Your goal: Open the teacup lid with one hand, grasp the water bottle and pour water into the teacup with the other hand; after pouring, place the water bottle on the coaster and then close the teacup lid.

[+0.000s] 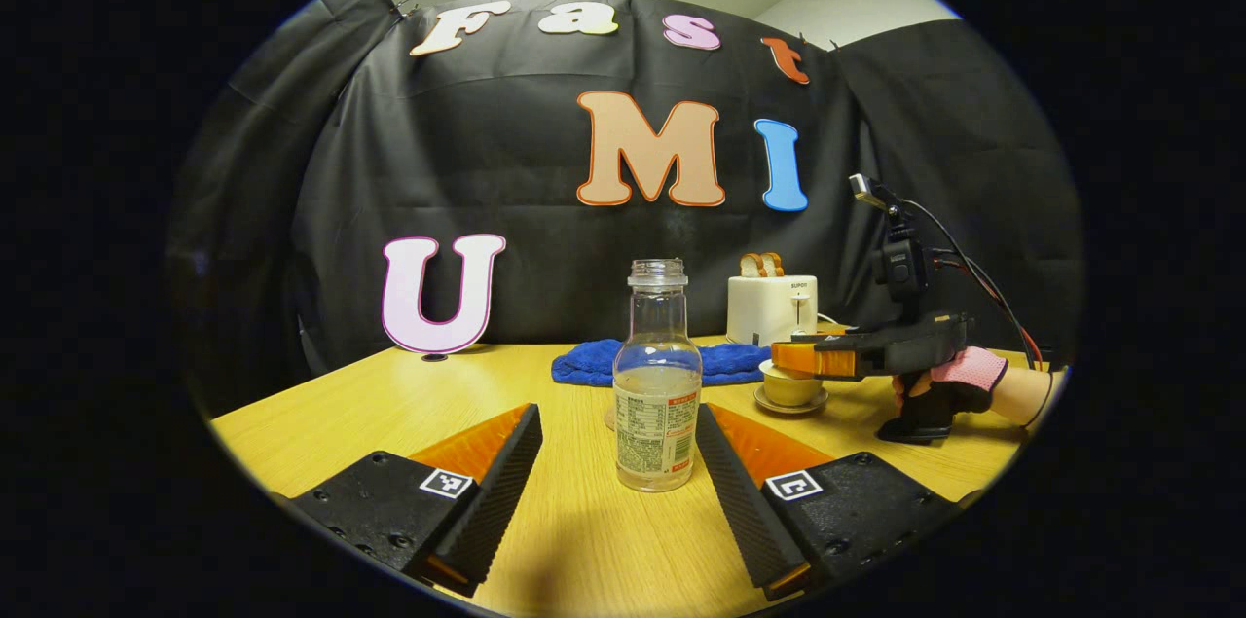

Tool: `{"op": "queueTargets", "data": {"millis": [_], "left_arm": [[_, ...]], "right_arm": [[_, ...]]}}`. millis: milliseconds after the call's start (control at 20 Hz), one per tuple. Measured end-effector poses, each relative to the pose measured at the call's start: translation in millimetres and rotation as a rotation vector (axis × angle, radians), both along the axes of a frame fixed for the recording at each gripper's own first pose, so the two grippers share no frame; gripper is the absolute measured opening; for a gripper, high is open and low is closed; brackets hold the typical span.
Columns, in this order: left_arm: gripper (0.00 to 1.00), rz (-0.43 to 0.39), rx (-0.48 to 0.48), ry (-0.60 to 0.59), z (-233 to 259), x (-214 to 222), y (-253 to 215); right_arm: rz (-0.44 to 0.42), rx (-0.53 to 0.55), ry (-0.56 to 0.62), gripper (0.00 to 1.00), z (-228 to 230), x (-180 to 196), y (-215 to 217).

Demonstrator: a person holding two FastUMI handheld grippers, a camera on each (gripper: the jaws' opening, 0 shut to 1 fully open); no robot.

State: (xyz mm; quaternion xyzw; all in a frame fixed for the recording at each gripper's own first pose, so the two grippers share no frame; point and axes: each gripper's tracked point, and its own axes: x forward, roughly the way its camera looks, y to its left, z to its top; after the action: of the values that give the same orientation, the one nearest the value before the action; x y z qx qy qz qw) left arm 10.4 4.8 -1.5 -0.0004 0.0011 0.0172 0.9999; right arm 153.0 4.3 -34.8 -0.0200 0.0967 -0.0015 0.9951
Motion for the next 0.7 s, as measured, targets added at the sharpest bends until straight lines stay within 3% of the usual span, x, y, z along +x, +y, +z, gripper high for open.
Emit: {"op": "queueTargets", "data": {"millis": [50,200,350,700], "left_arm": [[0.93,0.000,0.000,0.000,-0.6,-0.1,-0.6],[0.90,0.001,0.000,0.000,-0.3,1.3,-1.0],[0.96,0.000,0.000,0.000,-0.7,0.0,-0.9],[0.93,-0.023,0.000,-0.001,0.5,1.2,-6.0]], "right_arm": [[-0.001,-0.008,-0.004,0.39,0.2,-0.3,-1.0],[-0.003,-0.009,-0.006,0.31,0.1,0.6,-2.0],[0.003,-0.001,-0.006,0.31,0.3,0.3,-1.8],[0.033,0.007,-0.126,0.30,18.5,-7.1,0.1]]}}
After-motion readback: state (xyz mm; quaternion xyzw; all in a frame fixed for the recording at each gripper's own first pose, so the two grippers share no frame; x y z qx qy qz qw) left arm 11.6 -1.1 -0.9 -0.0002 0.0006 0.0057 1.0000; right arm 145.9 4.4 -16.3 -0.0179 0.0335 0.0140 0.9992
